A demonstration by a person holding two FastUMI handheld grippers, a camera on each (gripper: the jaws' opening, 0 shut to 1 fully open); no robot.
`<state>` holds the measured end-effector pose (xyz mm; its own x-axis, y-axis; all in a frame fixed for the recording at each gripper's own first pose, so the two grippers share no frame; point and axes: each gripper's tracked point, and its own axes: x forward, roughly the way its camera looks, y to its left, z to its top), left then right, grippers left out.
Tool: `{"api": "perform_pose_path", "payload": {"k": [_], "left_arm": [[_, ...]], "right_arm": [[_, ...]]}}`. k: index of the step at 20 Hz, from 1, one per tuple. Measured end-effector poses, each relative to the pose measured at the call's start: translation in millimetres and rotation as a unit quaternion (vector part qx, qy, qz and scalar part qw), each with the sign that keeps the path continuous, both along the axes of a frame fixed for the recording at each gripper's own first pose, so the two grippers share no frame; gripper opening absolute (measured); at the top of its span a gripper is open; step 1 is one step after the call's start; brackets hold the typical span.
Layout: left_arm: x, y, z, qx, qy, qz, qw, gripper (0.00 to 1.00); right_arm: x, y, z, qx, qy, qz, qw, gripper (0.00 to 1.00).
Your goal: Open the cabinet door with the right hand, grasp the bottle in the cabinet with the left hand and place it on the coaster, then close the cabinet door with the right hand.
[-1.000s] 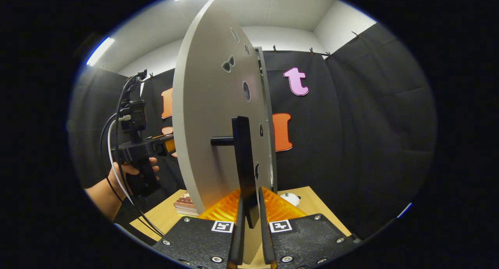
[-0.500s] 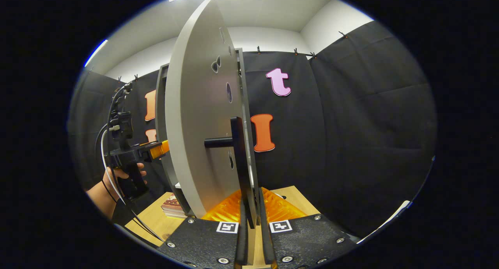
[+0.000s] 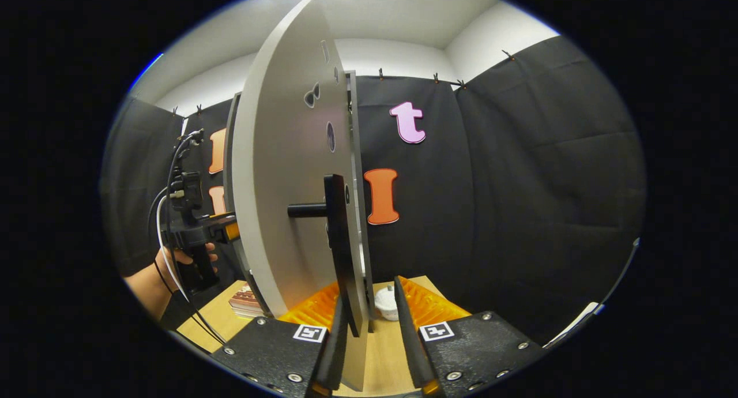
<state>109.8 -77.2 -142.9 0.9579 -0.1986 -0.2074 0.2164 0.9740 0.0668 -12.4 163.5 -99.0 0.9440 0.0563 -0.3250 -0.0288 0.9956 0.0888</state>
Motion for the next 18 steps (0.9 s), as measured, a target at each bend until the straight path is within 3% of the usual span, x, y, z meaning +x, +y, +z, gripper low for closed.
{"api": "perform_pose_path", "payload": {"k": [4,9,11,14,15,16,18], "left_arm": [[4.7,-6.1,-12.9,-0.002,0.015,-0.006,1.0,0.94],[17.6,-26.6,-51.4,-0.018,0.058,-0.012,0.998,0.95],[26.3,-31.8,-71.7,-0.015,0.081,-0.013,0.997,0.95],[41.8,-43.2,-101.4,-0.019,0.111,-0.011,0.994,0.95],[49.6,-44.1,-109.0,-0.016,0.116,-0.01,0.993,0.95],[55.6,-46.0,-117.7,-0.01,0.126,-0.011,0.992,0.95],[67.0,-51.7,-131.8,-0.006,0.145,-0.02,0.989,0.95]], "right_arm": [[-17.1,-2.0,7.9,0.015,-0.008,0.007,1.0,0.59],[-22.8,-37.5,9.6,0.007,-0.014,-0.042,0.999,0.57],[-25.5,-37.7,10.4,0.023,-0.015,-0.042,0.999,0.62],[-29.7,-28.6,13.1,0.04,-0.018,-0.034,0.998,0.55],[-32.4,-31.4,12.3,0.035,-0.02,-0.037,0.998,0.67],[-33.7,-32.6,11.3,0.029,-0.02,-0.038,0.999,0.63],[-35.4,-29.5,10.1,0.033,-0.017,-0.036,0.999,0.65]]}}
